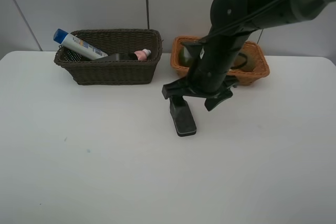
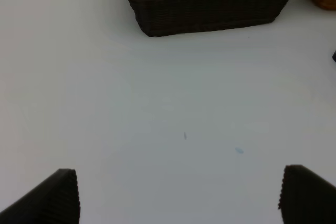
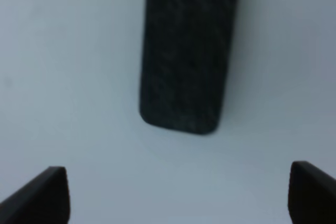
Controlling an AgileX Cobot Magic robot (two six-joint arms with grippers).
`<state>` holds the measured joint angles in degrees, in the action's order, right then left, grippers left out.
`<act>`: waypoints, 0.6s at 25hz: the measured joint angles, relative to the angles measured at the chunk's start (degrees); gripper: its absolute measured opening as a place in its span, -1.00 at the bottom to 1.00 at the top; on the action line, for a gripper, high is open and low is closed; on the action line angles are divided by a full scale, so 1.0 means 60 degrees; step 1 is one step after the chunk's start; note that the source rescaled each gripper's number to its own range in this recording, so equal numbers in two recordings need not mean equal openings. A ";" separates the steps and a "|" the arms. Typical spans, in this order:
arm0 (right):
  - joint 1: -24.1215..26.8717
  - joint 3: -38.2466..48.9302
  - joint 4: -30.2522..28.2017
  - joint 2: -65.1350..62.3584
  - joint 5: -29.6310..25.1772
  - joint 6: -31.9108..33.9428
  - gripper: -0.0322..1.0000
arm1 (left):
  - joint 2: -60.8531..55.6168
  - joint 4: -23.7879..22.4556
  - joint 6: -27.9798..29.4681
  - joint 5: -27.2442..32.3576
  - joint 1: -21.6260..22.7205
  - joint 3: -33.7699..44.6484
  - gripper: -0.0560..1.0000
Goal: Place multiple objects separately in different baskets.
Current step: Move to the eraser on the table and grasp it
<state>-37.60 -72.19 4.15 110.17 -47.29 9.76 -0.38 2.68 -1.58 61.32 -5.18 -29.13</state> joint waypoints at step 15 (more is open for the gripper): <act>-0.0134 0.0045 -0.0613 0.1593 0.2730 0.0018 0.95 | 0.0000 0.0000 0.0000 0.0000 0.0000 0.0000 0.99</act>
<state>-38.40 -71.92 0.47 119.73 -30.91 9.87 -0.38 2.68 -1.58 61.32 -5.18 -29.13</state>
